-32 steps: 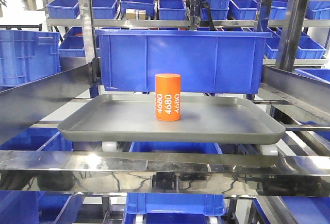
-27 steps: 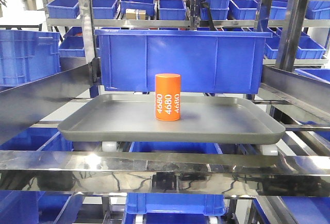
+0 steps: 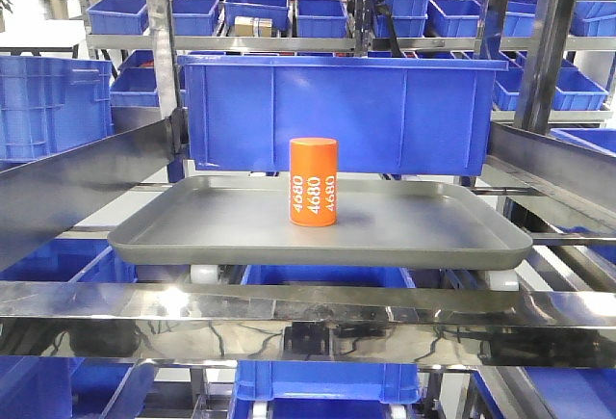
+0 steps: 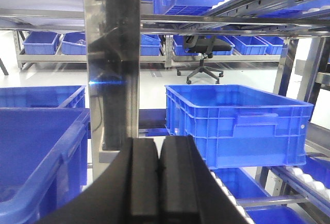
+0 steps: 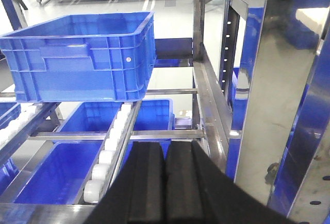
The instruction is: Grab orange capacitor from left shelf to right conveyor
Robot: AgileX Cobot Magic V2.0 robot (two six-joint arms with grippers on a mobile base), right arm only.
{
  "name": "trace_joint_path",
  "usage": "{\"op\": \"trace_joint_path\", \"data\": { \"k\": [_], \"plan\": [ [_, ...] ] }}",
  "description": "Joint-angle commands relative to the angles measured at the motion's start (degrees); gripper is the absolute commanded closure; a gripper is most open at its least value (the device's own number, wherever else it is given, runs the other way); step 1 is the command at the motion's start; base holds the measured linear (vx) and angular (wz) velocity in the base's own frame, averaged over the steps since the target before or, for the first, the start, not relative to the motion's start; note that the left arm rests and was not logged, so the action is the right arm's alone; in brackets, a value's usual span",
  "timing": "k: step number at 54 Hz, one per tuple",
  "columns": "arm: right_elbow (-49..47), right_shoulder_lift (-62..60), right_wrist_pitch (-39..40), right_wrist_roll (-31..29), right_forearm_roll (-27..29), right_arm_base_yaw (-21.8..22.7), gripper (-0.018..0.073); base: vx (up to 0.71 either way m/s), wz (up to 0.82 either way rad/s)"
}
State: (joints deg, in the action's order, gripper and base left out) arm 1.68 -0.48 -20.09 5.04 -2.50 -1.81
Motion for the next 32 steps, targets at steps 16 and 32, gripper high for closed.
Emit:
{"op": "trace_joint_path", "data": {
  "k": [16, 32],
  "plan": [
    [0.56, -0.89, 6.10, -5.92, -11.45, 0.46, 0.0570, 0.00, 0.00],
    [0.56, -0.89, 15.52, -6.64, -18.72, 0.46, 0.0570, 0.00, 0.00]
  ]
}}
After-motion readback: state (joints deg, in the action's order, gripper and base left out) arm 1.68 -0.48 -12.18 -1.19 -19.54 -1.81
